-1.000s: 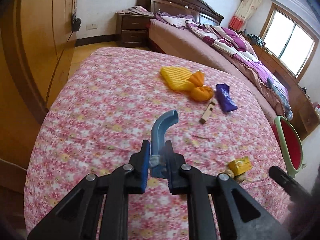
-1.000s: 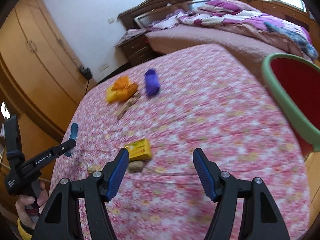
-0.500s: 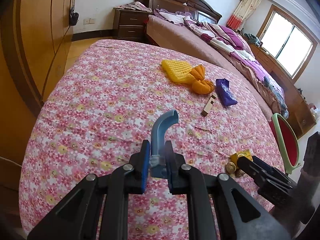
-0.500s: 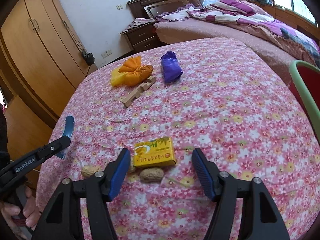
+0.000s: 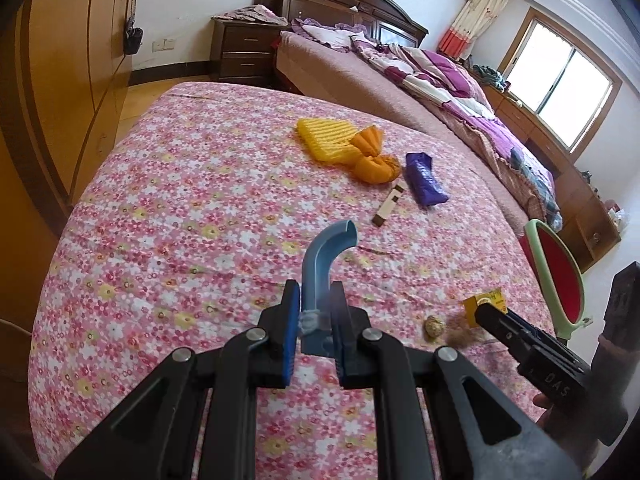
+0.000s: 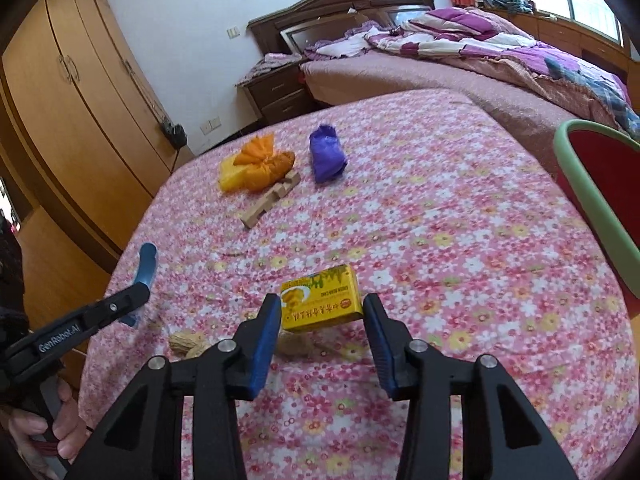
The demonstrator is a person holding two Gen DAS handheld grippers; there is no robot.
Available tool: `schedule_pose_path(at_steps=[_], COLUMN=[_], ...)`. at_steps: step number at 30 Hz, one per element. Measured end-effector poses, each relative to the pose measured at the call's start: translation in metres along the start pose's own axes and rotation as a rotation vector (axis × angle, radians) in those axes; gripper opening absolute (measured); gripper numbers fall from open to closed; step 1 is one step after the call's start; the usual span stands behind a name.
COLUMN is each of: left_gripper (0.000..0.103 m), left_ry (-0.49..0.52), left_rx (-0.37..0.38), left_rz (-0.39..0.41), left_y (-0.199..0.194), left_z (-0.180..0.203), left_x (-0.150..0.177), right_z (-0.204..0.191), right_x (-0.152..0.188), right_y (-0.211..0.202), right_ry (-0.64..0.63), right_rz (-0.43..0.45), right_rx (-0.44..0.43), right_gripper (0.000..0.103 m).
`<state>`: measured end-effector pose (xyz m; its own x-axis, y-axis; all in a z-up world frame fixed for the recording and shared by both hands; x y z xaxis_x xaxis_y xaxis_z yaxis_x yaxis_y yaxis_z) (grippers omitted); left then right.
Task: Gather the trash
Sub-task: 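Carry the blue handle and yellow box over the red bucket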
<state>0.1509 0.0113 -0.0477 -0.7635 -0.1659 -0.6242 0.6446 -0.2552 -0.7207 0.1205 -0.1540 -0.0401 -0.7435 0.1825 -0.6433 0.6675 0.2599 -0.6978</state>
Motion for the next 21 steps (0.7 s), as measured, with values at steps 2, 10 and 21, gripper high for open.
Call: schedule_pose_path(at_steps=[2, 10, 21], left_gripper=[0.015, 0.015, 0.015], left_ry=[-0.001, 0.018, 0.06], left_rx=[0.013, 0.058, 0.128], left_rz=[0.004, 0.012, -0.01], left_y=[-0.003, -0.008, -0.003], left_z=[0.004, 0.028, 0.07], left_x=[-0.001, -0.007, -0.011], right_z=[0.002, 0.019, 0.049], right_x=[-0.004, -0.021, -0.039], right_y=[-0.01, -0.048, -0.091], right_ry=[0.012, 0.064, 0.115], right_rz=[0.021, 0.103, 0.198], right_rx=[-0.005, -0.013, -0.004], right_gripper=[0.046, 0.046, 0.046])
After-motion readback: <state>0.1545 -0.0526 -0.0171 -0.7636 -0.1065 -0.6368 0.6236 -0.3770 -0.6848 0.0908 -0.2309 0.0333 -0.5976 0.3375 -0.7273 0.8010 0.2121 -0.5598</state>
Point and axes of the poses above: each gripper's, at about its wrist camera, not at the fingertips, and y roughly the way its jaws point, z to its right, x to its underside, the point moved 10 cm from there along y, roughly the way its jaws point, and after that the axes turned 2 degrees about z, right-handed, at the moved point
